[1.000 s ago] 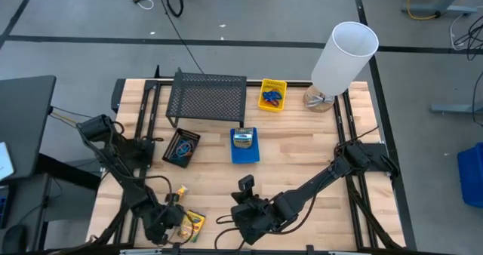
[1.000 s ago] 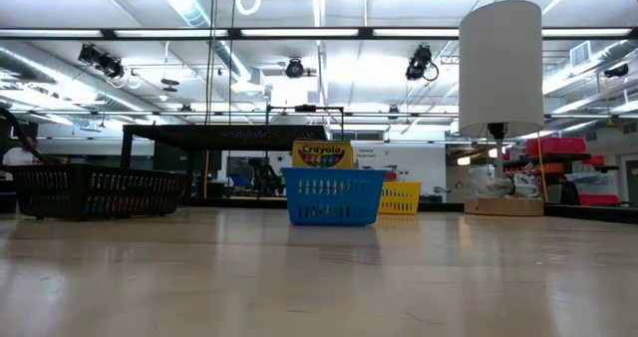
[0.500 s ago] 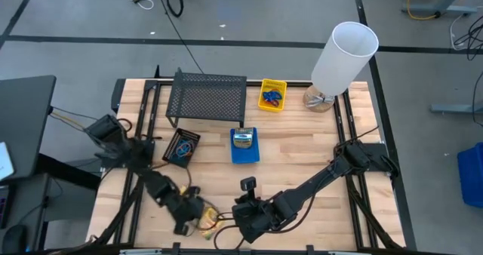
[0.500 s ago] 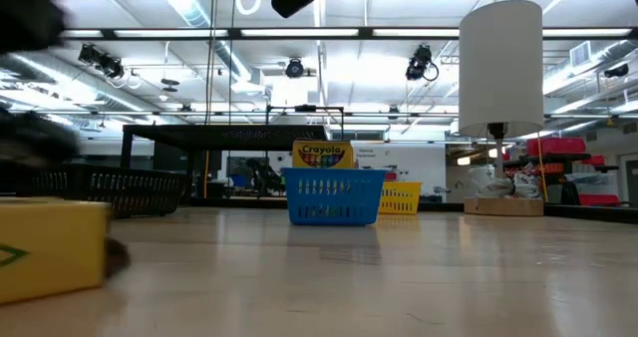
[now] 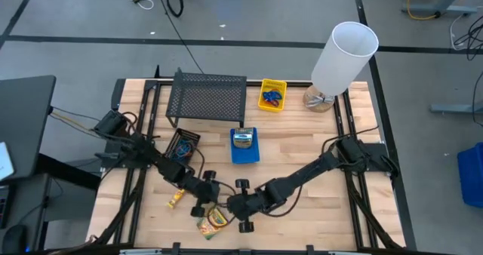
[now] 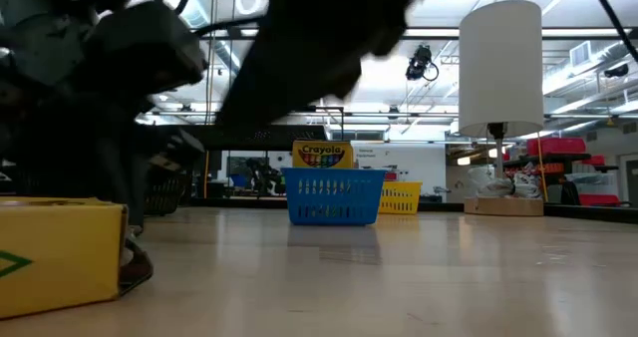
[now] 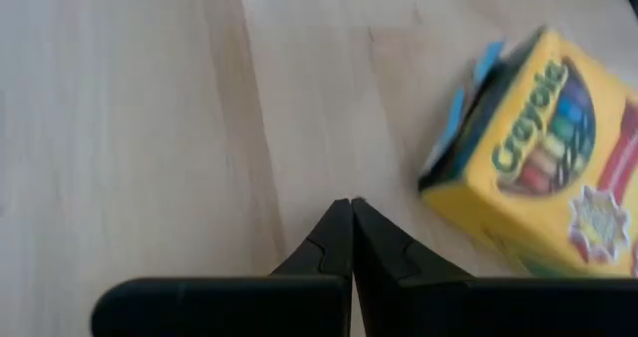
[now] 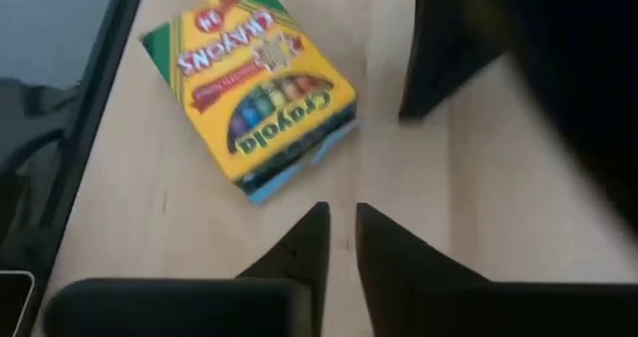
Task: Pick & Place Office Desk Supplies
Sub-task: Put the large yellow crayon box into the blue bin
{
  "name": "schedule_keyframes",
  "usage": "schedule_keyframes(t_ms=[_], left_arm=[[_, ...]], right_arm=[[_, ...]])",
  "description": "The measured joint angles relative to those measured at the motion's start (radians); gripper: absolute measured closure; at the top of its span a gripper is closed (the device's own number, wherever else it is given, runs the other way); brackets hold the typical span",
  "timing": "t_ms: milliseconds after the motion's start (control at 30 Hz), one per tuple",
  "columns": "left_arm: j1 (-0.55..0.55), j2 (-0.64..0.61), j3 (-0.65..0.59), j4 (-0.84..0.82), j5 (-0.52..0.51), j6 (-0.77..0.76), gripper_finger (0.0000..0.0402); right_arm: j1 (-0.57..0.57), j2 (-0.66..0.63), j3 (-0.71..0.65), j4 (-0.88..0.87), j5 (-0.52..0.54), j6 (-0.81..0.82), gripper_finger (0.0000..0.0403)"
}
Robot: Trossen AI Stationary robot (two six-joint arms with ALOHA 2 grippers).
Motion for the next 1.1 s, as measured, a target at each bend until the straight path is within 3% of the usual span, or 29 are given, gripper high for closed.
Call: schedule_keyframes(t_ms=[267,400,633,1100], left_arm=[[-0.071,-0.077,0.001,-0.228,0.026,-0.079,0.04],[-0.132,-0.094,0.0,-0.241,0.036,-0.141,0.04],[-0.211,-0.088,0.0,-0.238,-0.041,-0.219,0.04],[-0.24,-0.088,0.0,-0.237,-0.147,-0.223,0.0399]], right_arm=[[-0.039,0.0,-0.046,0.138,-0.169,0.088,0.0255],[-0.052,0.004,-0.046,0.22,-0.248,0.157,0.0228],[-0.071,0.058,-0.045,0.27,-0.33,0.268,0.022],[-0.089,0.117,-0.043,0.325,-0.301,0.32,0.022]])
